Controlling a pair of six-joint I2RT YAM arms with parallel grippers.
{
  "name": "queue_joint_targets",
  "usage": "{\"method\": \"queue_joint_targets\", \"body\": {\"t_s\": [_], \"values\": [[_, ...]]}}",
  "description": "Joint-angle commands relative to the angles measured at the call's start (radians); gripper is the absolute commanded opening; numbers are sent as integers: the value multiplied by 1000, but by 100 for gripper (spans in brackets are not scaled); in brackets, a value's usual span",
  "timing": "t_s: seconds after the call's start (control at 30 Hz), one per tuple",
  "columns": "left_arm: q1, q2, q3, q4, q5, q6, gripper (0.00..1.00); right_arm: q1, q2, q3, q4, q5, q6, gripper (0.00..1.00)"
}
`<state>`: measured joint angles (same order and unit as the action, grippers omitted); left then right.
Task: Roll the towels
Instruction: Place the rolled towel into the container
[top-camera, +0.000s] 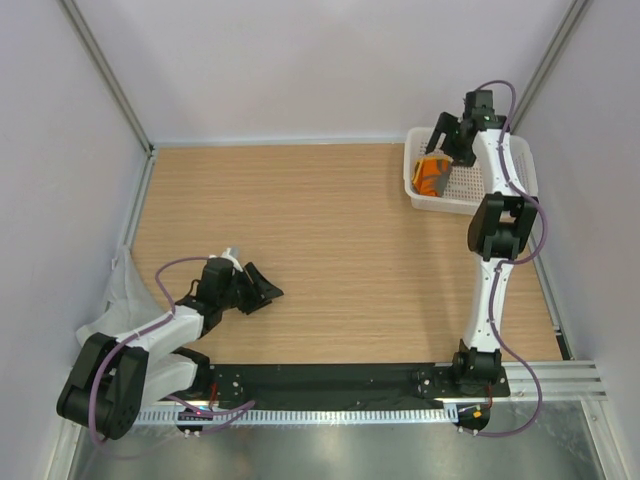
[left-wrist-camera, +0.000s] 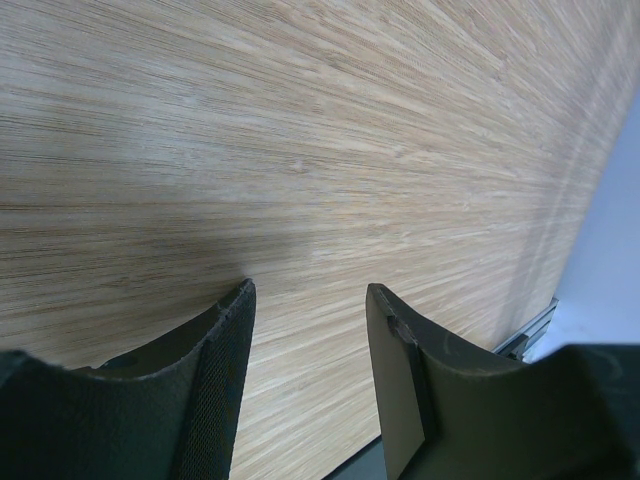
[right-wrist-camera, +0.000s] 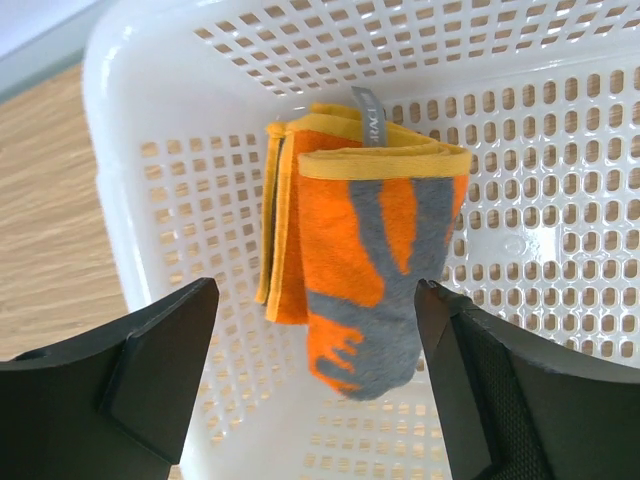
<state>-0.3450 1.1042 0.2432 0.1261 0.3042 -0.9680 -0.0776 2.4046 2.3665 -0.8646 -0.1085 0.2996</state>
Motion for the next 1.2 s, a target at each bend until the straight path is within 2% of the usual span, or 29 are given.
{"method": "queue_joint_targets", "body": {"t_s": [0.0,0.03,0.23,0.5,0.67,0.73,0.83,0.87,0.97,1.03,1.07,1.1,1.17], "values": [[-3,25,-16,-83,-68,32,51,7,-59,22,7,21,18,86],[-5,26,-16,-83,-70,32,51,7,-52,22,7,17,21,81],[-5,25,-16,-83,-70,32,51,7,-19,-7,7,13,30,74],[-5,28,-18,-83,-70,32,51,-2,-99,-119,62,144,53,61],[-5,-3,-16,-100,-82,28,43,10,-240,-231,124,121,58,61],[-8,-55,-16,-123,-108,15,43,16,-289,-274,128,122,50,64],[-9,-134,48,-270,-161,23,43,32,-399,-312,116,121,50,68],[-11,-154,76,-314,-178,29,43,39,-429,-326,119,71,52,68],[-11,-253,212,-538,-255,63,44,111,-539,-388,128,70,41,71],[-11,-300,327,-642,-342,75,52,194,-587,-423,124,64,39,72],[-9,-306,365,-698,-446,78,55,226,-599,-432,118,53,47,72],[-9,-310,401,-809,-491,81,58,277,-613,-459,118,26,53,72],[-8,-299,500,-906,-594,88,67,340,-634,-504,128,18,78,72]]}}
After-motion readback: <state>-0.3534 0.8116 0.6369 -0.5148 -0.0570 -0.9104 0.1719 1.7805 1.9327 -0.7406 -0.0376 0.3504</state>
